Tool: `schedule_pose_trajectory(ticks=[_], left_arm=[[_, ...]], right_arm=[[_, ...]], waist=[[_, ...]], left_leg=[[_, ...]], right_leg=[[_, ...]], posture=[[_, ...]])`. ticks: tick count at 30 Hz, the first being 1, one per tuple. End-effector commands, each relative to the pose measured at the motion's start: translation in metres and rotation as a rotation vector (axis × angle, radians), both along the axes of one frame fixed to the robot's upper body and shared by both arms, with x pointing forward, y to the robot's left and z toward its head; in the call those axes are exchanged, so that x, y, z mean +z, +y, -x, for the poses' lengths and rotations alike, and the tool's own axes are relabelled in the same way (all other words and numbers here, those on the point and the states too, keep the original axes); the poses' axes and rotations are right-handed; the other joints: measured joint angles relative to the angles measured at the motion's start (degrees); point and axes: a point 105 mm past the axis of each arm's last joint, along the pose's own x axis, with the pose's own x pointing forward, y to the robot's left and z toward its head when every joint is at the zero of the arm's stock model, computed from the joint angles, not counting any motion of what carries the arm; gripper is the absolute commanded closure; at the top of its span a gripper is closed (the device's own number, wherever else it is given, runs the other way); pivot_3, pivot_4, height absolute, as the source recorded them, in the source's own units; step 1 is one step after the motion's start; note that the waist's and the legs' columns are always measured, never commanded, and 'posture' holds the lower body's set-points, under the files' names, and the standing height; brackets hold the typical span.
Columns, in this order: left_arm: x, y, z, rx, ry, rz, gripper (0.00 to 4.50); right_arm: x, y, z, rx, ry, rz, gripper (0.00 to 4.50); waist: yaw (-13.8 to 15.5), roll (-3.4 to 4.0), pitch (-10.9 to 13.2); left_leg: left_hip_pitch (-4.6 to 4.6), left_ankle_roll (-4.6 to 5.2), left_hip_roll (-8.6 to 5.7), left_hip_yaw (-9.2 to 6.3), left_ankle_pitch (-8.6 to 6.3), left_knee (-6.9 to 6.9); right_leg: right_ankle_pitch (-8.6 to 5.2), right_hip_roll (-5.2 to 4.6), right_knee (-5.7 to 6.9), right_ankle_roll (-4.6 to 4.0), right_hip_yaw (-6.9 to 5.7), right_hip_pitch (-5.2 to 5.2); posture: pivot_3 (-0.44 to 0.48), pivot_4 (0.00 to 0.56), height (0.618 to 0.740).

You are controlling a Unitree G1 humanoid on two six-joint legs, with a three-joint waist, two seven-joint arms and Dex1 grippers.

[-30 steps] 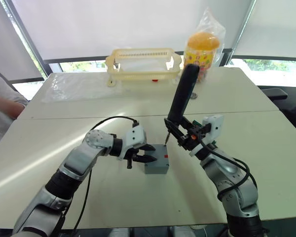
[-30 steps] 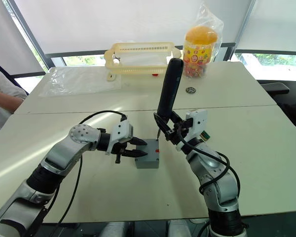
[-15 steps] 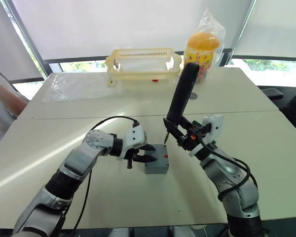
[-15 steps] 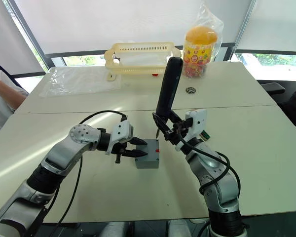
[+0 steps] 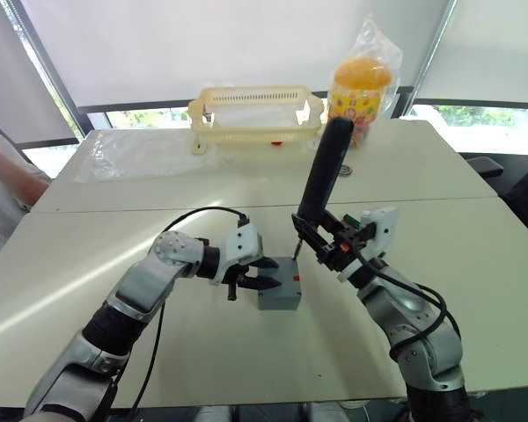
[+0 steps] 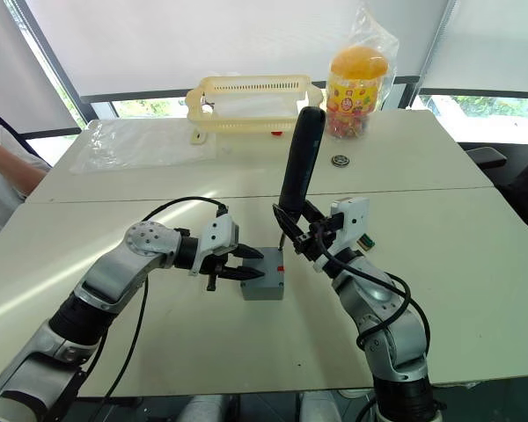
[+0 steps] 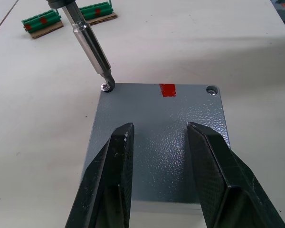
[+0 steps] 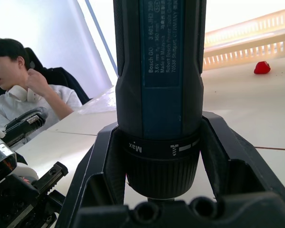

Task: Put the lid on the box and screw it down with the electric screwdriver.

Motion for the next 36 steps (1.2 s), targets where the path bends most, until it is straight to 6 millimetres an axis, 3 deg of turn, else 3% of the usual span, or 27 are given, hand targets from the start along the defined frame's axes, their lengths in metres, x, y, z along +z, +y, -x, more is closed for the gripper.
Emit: schedule_pose_trajectory(ticks=[1,26,36], left_arm=[[-0.01,0.002,0.0,0.014,0.017,-0.041,2.75],[-0.011,0.001,0.001,0.008,0.018,-0.039,2.75],[-0.011,0.001,0.001,0.012,0.018,-0.039,2.75]], right_arm=[[0.023,0.005,0.007,0.021,-0.109,-0.023,2.7],[0.035,0.002,0.008,0.012,-0.146,-0.028,2.7],[0.028,0.002,0.007,0.014,-0.128,-0.009,2.7]], waist=[[0.0,0.0,0.0],[0.0,0.0,0.0],[0.0,0.0,0.0]], left_leg=[[0.0,0.0,0.0,0.0,0.0,0.0],[0.0,0.0,0.0,0.0,0.0,0.0],[0.0,0.0,0.0,0.0,0.0,0.0]], right_leg=[[0.0,0.0,0.0,0.0,0.0,0.0],[0.0,0.0,0.0,0.0,0.0,0.0],[0.0,0.0,0.0,0.0,0.0,0.0]], posture=[[0.0,0.15,0.74],[0.0,0.15,0.74],[0.0,0.15,0.74]])
